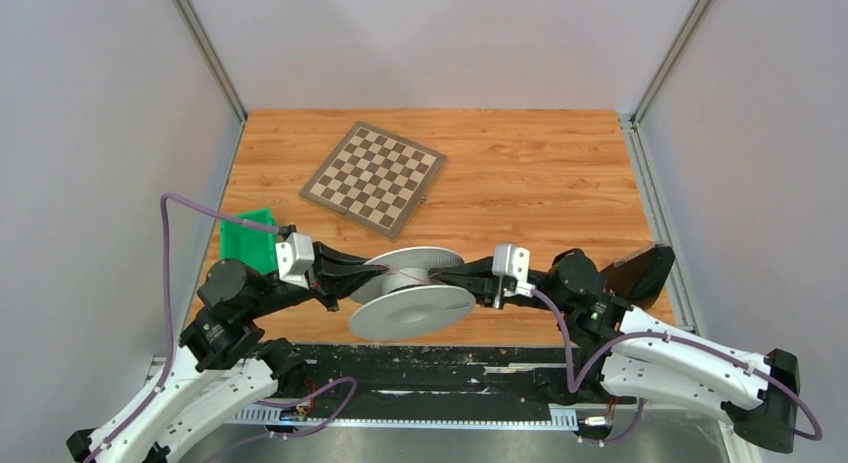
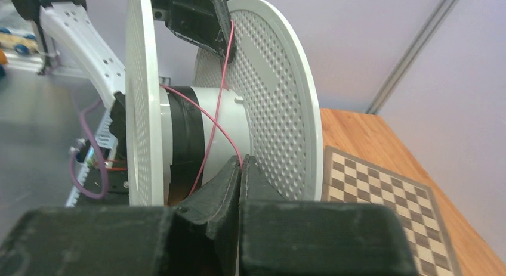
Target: Wrap the cables
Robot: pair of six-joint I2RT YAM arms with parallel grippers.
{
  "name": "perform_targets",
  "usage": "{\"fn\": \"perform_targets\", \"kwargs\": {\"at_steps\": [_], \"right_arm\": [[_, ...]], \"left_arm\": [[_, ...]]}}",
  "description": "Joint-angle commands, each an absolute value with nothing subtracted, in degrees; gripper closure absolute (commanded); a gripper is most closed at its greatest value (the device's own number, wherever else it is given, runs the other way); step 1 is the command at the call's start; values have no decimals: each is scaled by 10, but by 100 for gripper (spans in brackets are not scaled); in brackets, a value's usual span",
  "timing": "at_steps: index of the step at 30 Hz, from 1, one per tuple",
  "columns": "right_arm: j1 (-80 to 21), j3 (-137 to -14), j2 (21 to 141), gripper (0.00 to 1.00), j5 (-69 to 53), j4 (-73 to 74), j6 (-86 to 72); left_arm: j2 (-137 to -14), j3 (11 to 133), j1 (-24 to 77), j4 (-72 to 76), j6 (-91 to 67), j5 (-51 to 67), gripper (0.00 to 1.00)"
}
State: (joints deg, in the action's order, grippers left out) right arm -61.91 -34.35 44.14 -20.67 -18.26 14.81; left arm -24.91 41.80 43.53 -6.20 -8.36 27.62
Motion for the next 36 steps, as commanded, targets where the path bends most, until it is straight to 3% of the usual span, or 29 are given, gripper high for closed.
{"fn": "perform_targets", "kwargs": {"at_steps": [1,8,36], "right_arm": [[-628,-358,448,98,-269,-229,51],[-628,-376,447,94,-265,-197,33],[-628,-347,370,77,-192,-108,60]], "left_arm": [[-253,412,431,148,-173,190,100],[-254,403,431,195,-229,148,100],[-256,407,430,146,-188,148,100]]}}
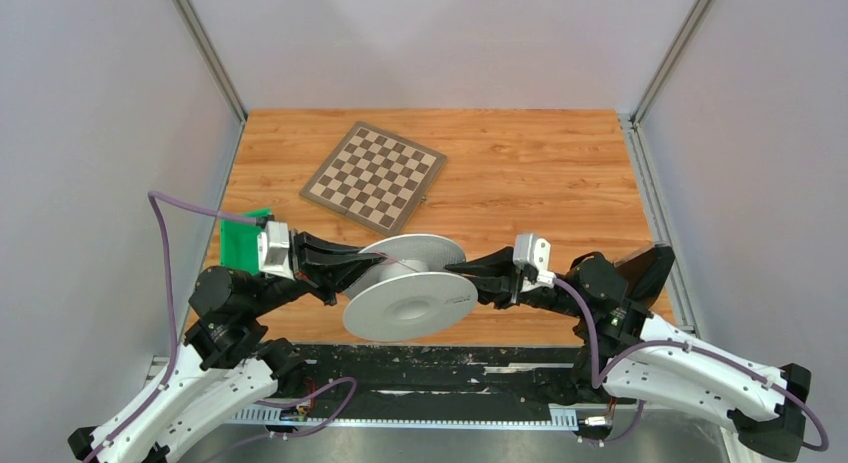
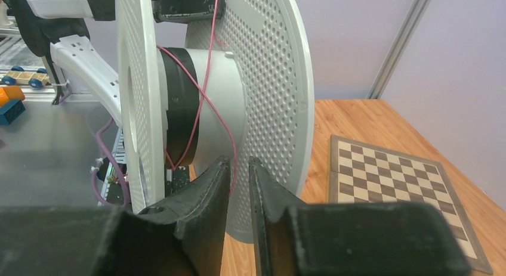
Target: Wrap the cables
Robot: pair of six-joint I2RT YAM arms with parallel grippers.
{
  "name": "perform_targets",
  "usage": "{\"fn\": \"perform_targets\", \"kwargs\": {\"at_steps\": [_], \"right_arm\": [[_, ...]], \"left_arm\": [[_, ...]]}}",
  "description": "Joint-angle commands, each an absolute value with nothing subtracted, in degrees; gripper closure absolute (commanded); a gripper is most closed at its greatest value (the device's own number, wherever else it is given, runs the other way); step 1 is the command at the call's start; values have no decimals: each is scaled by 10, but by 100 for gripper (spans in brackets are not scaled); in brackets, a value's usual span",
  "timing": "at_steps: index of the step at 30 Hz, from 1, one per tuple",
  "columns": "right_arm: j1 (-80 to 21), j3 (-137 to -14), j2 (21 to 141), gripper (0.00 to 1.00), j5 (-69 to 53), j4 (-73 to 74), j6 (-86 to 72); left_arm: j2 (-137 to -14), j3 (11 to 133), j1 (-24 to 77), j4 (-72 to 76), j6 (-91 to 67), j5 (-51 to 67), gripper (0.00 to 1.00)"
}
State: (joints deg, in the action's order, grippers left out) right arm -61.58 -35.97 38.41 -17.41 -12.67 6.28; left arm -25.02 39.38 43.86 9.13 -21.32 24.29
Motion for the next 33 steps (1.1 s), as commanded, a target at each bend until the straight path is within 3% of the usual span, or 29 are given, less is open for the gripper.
{"fn": "perform_targets", "kwargs": {"at_steps": [1,12,29,33], "right_arm": [[-628,-345,365,77,-191,-105,60],[-628,-318,286,70,-148,-47,50],[-628,-372,267,62,115,126,-71],[-628,-391,247,62,122,140,-105]], "left_arm": [[-255,406,431,145,-188,147,100],[-249,408,431,133,-180,133,100],[-243,429,431,55,-172,76,100],[-237,433,431,40,-179,55,100]]}}
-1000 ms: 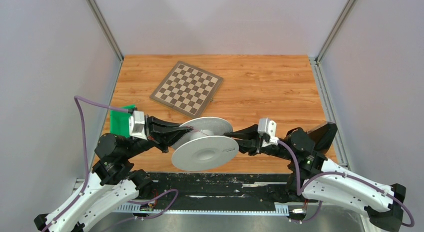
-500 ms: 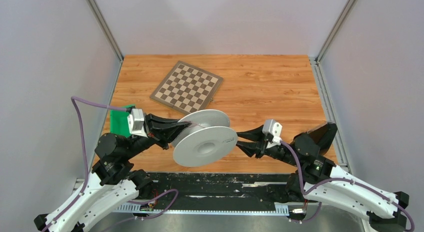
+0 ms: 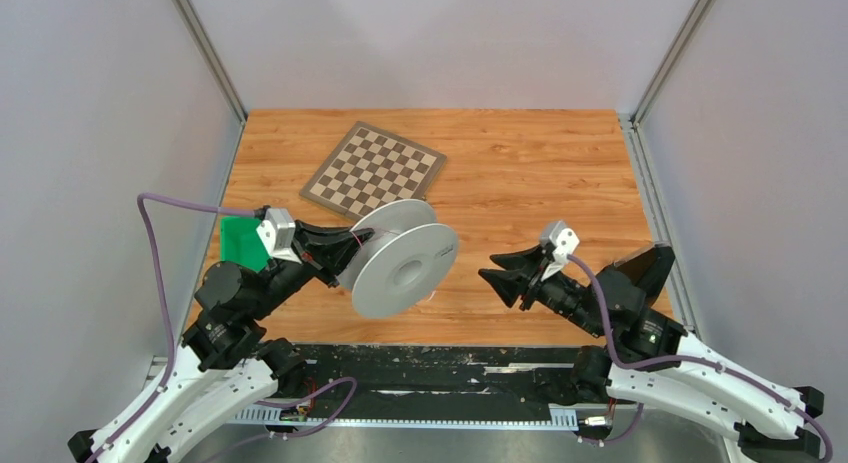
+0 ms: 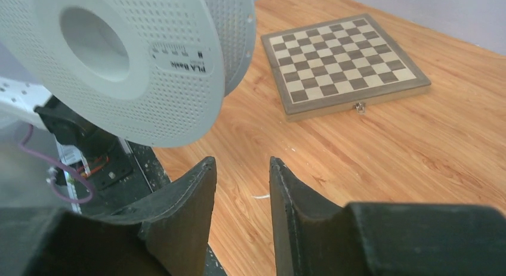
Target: Wrap the cables
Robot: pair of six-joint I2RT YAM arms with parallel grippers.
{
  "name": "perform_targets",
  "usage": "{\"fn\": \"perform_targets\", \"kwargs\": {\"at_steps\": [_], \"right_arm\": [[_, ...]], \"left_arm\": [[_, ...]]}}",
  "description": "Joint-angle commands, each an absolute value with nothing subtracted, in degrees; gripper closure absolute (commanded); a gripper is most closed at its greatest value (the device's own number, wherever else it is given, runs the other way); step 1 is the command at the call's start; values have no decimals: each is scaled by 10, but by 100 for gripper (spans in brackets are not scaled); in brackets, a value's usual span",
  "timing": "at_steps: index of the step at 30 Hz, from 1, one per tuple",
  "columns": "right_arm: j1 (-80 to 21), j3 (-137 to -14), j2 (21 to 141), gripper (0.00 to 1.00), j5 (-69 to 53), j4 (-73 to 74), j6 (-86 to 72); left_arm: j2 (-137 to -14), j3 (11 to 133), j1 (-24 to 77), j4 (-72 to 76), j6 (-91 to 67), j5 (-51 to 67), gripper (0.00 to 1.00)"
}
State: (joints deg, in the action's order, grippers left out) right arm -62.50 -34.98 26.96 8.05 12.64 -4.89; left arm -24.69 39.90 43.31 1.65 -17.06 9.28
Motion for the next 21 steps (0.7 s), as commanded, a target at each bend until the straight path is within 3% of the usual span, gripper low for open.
{"fn": "perform_targets", "kwargs": {"at_steps": [1,9,16,21], "right_arm": [[-628,-395,243,61,116,137,-109],[-628,-450,280,59,81,99,-61],[-628,-587,444,55,13,103,26],[-628,-608,487,55,13,106,3]], "left_arm": [[-235,433,431,38,-179,52,100],[-248,450,431,-36,-135,72,100],[-279,490,431,-119,-72,173,100],[-308,524,431,-166,-90,121,100]]}}
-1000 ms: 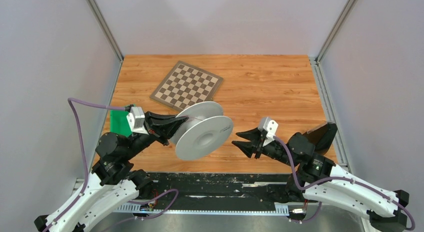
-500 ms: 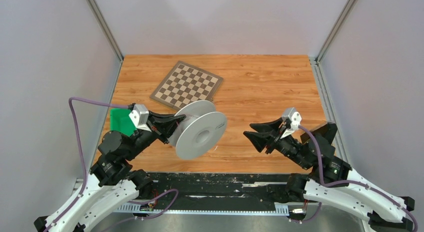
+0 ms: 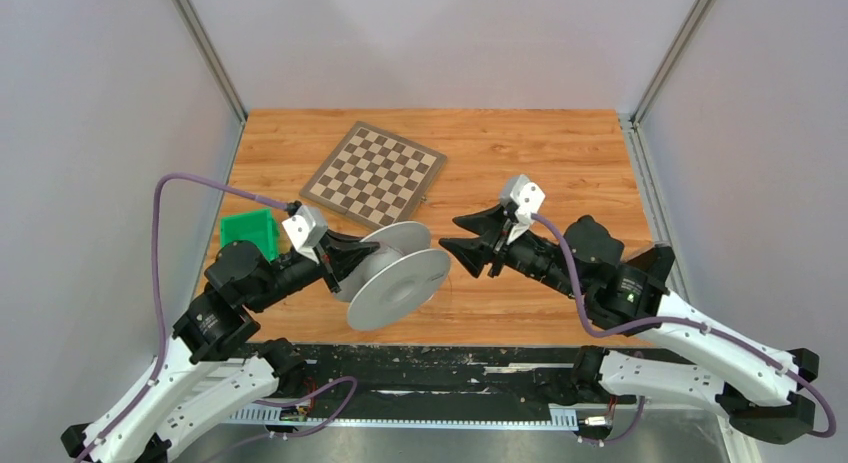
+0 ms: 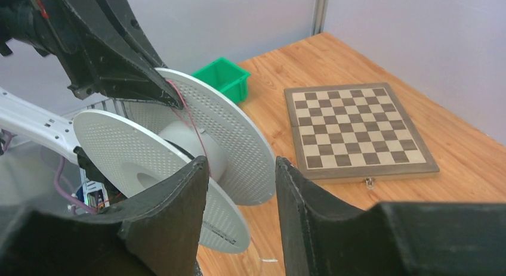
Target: Wrap the cables
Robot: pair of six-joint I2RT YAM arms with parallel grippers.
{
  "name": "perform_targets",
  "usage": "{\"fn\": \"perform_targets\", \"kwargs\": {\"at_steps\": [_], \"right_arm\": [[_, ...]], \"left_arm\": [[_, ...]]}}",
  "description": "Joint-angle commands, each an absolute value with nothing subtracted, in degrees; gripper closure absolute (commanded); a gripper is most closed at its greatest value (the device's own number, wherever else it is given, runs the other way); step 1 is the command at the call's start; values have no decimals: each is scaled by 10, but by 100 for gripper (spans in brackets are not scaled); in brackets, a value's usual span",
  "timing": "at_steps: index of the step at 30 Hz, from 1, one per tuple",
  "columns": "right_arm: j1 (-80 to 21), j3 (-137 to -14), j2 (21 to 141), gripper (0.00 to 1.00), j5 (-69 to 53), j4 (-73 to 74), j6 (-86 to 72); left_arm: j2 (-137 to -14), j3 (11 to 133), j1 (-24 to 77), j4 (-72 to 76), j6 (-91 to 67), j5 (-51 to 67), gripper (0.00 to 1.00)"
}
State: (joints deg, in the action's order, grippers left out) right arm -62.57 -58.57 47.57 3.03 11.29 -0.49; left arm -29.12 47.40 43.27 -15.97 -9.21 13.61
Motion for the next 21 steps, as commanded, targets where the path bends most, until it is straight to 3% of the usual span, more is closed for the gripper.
{"fn": "perform_targets", "kwargs": {"at_steps": [1,15,21], "right_arm": [[-628,-603,489,55,16,106,-15],[-628,-330,329,53,-9,-69,-4],[-636,-227,367,54,-67,-213,114]], "left_arm": [[-311,532,431,-170,-93,108,100],[-298,591,431,-205,-164,46,100],[-319,622,430,-212,-215,-42,100]]}}
